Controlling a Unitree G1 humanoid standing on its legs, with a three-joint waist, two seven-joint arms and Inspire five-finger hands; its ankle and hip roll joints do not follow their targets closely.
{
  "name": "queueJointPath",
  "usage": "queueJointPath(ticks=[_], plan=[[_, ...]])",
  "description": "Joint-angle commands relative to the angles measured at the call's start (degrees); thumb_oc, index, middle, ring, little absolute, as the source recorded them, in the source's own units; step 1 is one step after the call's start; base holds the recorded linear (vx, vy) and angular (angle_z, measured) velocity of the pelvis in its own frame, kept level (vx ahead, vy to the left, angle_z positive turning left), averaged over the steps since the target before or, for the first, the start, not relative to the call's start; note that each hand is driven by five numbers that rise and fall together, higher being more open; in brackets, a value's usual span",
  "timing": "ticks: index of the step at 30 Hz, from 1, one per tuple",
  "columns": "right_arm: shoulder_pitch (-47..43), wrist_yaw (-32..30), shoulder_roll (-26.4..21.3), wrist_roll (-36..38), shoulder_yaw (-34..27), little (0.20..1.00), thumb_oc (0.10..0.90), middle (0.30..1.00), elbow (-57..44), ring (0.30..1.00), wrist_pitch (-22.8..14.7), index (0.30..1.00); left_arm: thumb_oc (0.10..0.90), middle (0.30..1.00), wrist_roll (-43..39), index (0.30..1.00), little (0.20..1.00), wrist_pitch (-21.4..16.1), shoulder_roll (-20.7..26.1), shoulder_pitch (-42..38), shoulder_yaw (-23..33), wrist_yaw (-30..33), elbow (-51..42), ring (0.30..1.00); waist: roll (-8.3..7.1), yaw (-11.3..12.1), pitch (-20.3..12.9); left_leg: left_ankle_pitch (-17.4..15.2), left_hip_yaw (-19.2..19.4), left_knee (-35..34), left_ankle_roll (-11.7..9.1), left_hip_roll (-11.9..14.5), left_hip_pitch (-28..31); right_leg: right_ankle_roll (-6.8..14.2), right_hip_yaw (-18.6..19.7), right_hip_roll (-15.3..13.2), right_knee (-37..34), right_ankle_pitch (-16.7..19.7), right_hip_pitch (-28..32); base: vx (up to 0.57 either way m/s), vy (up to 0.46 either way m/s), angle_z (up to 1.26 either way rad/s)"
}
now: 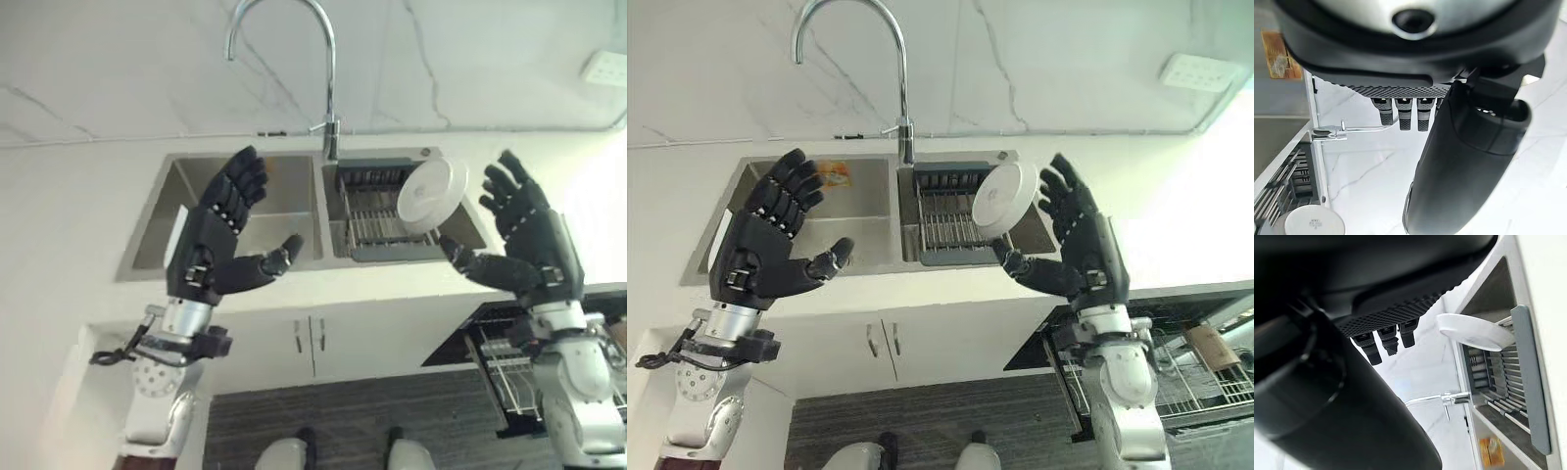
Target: Place the dishes in the dishwasher.
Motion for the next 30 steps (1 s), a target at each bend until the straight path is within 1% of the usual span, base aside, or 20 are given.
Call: queueJointPath(ticks=[1,3,4,6,7,8,9,10,12,13,18,20,22,25,27,30], plan=[[-5.09,0.12,-3.36,4.58,-3.10,0.900,0.800,0.900,-3.93,0.900,-1.58,0.900,0.800,0.900,-4.41,0.900,0.900,-4.58,0.58,-4.86,-0.08,-2.11,-6.54,0.900,-0.63,-1.47,-3.32,-8.90,2.44,0.31,-4.27,4.92,9.86,0.20,-2.97,0.84,-1.72,-3.06,1.49,0.07,-0.316,0.68],[-4.81,-0.50,-3.66,4.38,-3.52,0.900,0.800,0.900,-3.88,0.900,-0.57,0.900,0.800,0.900,-5.42,0.900,0.900,-4.78,-0.08,-4.59,-0.47,-2.99,-6.75,0.900,-1.31,-1.29,-3.07,-7.60,2.33,0.31,-4.28,3.95,10.56,-0.80,-3.22,0.75,-1.72,-3.38,2.07,0.04,-0.224,0.47],[-4.58,-0.06,-3.60,3.40,-3.54,0.900,0.800,0.900,-3.54,0.900,-0.23,0.900,0.800,0.900,-5.43,0.900,0.900,-5.22,-0.60,-4.26,-0.69,-3.43,-6.57,0.900,-1.34,-1.23,-2.88,-7.89,2.43,0.31,-3.90,2.78,10.35,-1.15,-3.36,1.00,-1.72,-3.60,2.51,0.01,-0.105,0.17],[-4.64,-0.39,-3.69,2.63,-3.29,0.900,0.800,0.900,-3.22,0.900,-0.66,0.900,0.800,0.900,-5.46,0.900,0.900,-5.64,-0.61,-4.33,-0.83,-4.18,-5.84,0.900,-0.35,-1.45,-2.78,-8.25,3.16,0.31,-3.80,2.72,8.85,-0.86,-4.41,1.61,-1.72,-3.95,2.82,-0.03,0.006,0.05],[-4.89,-0.89,-3.89,2.83,-3.24,0.900,0.800,0.900,-3.09,0.900,-0.84,0.900,0.800,0.900,-5.71,0.900,0.900,-5.72,-0.42,-4.52,-1.01,-4.54,-5.59,0.900,0.52,-1.69,-2.68,-7.77,4.19,0.31,-4.05,3.47,7.61,-0.64,-5.53,1.83,-1.72,-4.10,2.99,-0.04,0.063,0.31],[-5.13,-1.29,-3.88,2.98,-3.23,0.900,0.800,0.900,-2.78,0.900,-1.12,0.900,0.800,0.900,-5.94,0.900,0.900,-5.77,-0.32,-4.61,-1.21,-4.81,-5.34,0.900,1.03,-2.19,-2.80,-7.62,5.25,0.31,-4.12,4.43,7.24,-0.64,-6.36,1.79,-1.72,-4.21,2.98,-0.03,0.086,0.38],[-5.30,-1.97,-3.54,2.93,-3.28,0.900,0.800,0.900,-2.38,0.900,-1.48,0.900,0.800,0.900,-5.89,0.900,0.900,-5.85,-0.39,-4.76,-1.56,-5.21,-4.84,0.900,1.56,-2.36,-3.01,-7.36,5.19,0.31,-4.43,5.31,6.85,-0.73,-7.27,1.71,-1.72,-4.25,3.23,-0.01,0.068,0.42],[-5.49,-2.32,-3.43,2.93,-3.18,0.900,0.800,0.900,-2.22,0.900,-1.49,0.900,0.800,0.900,-5.71,0.900,0.900,-5.99,-0.44,-4.93,-1.83,-5.20,-4.57,0.900,1.66,-2.47,-3.11,-7.45,4.85,0.31,-4.44,5.27,6.81,-0.72,-7.33,1.73,-1.72,-4.28,3.26,0.00,0.074,0.27],[-6.77,-4.08,-2.81,4.16,-2.31,0.900,0.800,0.900,-1.42,0.900,-1.34,0.900,0.800,0.900,-4.24,0.900,0.900,-6.51,-0.54,-5.85,-3.06,-4.04,-3.50,0.900,2.02,-2.64,-3.40,-8.56,3.10,0.31,-4.18,4.27,6.80,-0.37,-6.96,1.77,-1.72,-4.28,3.35,0.01,0.104,0.17],[-6.82,-4.38,-2.23,5.69,-2.54,0.900,0.800,0.900,-0.92,0.900,-1.22,0.900,0.800,0.900,-3.64,0.900,0.900,-6.58,-0.24,-6.31,-3.37,-3.08,-3.09,0.900,2.25,-3.04,-3.65,-9.17,3.17,0.31,-4.05,4.40,7.08,-0.06,-6.90,1.70,-1.72,-4.31,3.56,0.02,0.103,0.02],[-6.59,-6.23,-0.57,7.01,-2.68,0.900,0.800,0.900,-1.03,0.900,-1.05,0.900,0.800,0.900,-3.36,0.900,0.900,-5.69,0.11,-6.72,-3.10,-2.63,-3.02,0.900,2.25,-3.06,-4.22,-10.11,3.77,0.31,-3.57,4.41,7.61,0.70,-7.69,0.62,-1.72,-4.25,4.25,0.03,0.093,-0.02],[-7.10,-7.81,-0.15,6.89,-2.54,0.900,0.800,0.900,-0.77,0.900,-2.05,0.900,0.800,0.900,-3.04,0.900,0.900,-5.53,0.39,-7.12,-3.41,-2.41,-2.72,0.900,2.21,-2.84,-4.36,-10.51,3.94,0.31,-3.23,4.22,7.74,0.94,-7.98,0.26,-1.72,-4.21,4.53,0.02,0.085,0.02],[-7.58,-8.47,0.08,6.96,-2.34,0.900,0.800,0.900,-0.41,0.900,-2.25,0.900,0.800,0.900,-3.07,0.900,0.900,-5.26,0.50,-7.52,-3.80,-2.19,-2.49,0.900,2.14,-2.62,-4.43,-10.71,3.93,0.31,-3.02,4.06,7.75,1.13,-8.09,0.06,-1.72,-4.14,4.63,0.01,0.064,0.02],[-9.16,-10.89,-0.35,6.89,-1.55,0.900,0.800,0.900,1.06,0.900,-1.04,0.900,0.800,0.900,-3.05,0.900,0.900,-5.11,0.95,-7.75,-4.52,-2.08,-2.12,0.900,1.77,-1.93,-4.47,-11.04,4.45,0.31,-2.45,3.89,8.02,1.40,-8.26,-0.40,-1.72,-4.04,4.88,0.01,0.055,0.01],[-11.12,-13.99,-0.71,7.27,-1.21,0.900,0.800,0.900,3.98,0.900,-1.40,0.900,0.800,0.900,-2.64,0.900,0.900,-4.93,1.24,-7.91,-5.20,-1.81,-1.77,0.900,1.40,-1.02,-4.64,-11.29,4.74,0.31,-1.88,3.73,8.08,1.42,-8.26,-0.55,-1.72,-4.16,5.19,0.02,0.050,-0.06],[-11.90,-15.26,-0.62,8.36,-1.38,0.900,0.800,0.900,5.52,0.900,-1.59,0.900,0.800,0.900,-2.67,0.900,0.900,-4.74,1.47,-8.10,-5.50,-1.54,-1.53,0.900,1.24,-0.65,-4.79,-11.34,4.68,0.31,-1.69,3.55,8.02,1.37,-8.06,-0.42,-1.72,-4.29,5.33,0.01,0.012,-0.04]])
